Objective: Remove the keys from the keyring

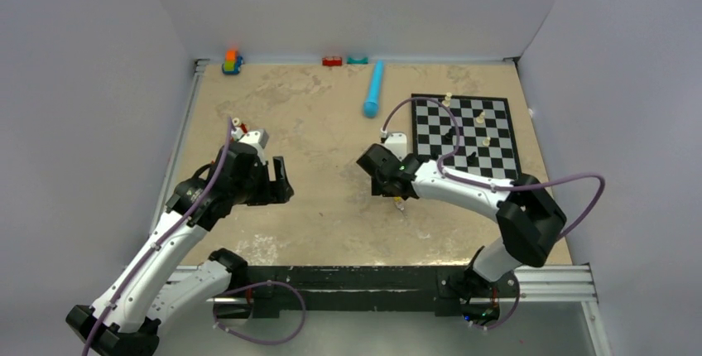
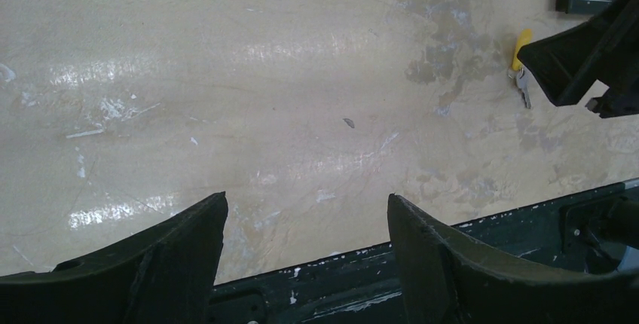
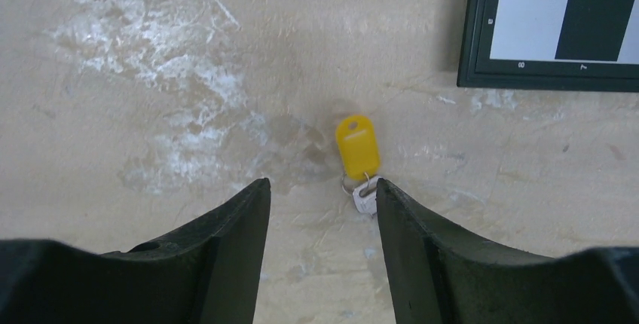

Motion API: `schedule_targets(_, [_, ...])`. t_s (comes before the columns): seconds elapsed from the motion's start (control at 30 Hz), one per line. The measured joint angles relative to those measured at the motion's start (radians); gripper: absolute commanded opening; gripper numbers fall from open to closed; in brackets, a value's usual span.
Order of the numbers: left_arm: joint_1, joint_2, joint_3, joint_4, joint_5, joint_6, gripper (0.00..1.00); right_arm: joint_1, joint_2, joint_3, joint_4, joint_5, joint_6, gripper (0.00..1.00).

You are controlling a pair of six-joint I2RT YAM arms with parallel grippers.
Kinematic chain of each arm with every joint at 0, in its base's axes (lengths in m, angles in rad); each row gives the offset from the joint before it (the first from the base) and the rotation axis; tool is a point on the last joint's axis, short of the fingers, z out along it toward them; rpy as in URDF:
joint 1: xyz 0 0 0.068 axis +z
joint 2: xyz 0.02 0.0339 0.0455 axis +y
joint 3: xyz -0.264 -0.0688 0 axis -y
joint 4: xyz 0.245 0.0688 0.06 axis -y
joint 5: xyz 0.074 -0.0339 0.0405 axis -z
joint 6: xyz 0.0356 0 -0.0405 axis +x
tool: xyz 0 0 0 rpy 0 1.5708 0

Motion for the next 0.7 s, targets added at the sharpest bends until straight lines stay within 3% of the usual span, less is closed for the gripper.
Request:
schedule_targets(0.43, [-0.005,-0.003,0.0,0.0,-0.004,0.0,0.8,-0.048,0.137,0.039,-0.015,0.027,-0.009,0.44])
schedule_targets(0.7, [-0.005,-0.003,0.0,0.0,-0.004,0.0,0.8,-0.08,0.145,0.039,0.001,0.026,-0.031,0.44])
